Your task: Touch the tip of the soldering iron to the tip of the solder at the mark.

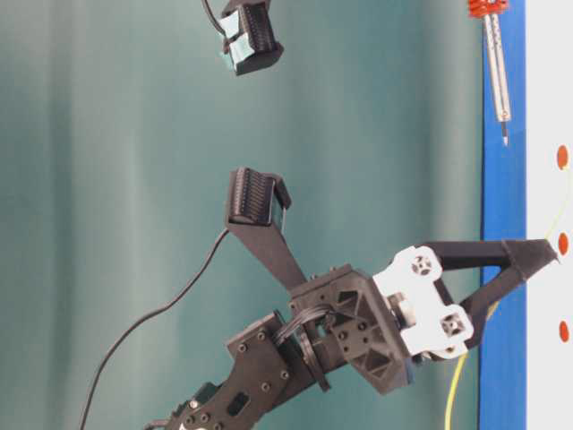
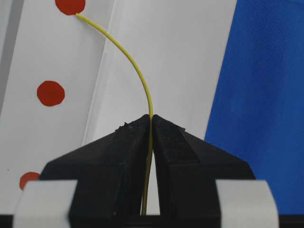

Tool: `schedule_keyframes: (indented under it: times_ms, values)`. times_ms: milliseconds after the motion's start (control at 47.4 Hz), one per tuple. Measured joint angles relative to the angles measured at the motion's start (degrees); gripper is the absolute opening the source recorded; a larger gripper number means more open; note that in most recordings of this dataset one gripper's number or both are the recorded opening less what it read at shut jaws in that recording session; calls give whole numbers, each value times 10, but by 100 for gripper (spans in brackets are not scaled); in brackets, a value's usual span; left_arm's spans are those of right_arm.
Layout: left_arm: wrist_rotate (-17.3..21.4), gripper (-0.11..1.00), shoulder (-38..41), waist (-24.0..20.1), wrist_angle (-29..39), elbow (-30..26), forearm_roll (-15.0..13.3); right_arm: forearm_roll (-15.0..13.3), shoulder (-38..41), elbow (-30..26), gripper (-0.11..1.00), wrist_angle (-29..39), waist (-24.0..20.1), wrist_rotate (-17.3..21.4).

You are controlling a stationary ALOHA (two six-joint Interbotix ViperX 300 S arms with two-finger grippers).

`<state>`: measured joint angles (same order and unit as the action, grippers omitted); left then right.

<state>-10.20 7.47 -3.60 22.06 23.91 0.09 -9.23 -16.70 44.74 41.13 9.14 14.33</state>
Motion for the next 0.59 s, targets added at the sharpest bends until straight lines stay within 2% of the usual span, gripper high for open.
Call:
schedule_keyframes:
  times_ms: [591]
  values:
    - [4,2,4,-3,0,-7,0,0,19,0,6,-13,-1,0]
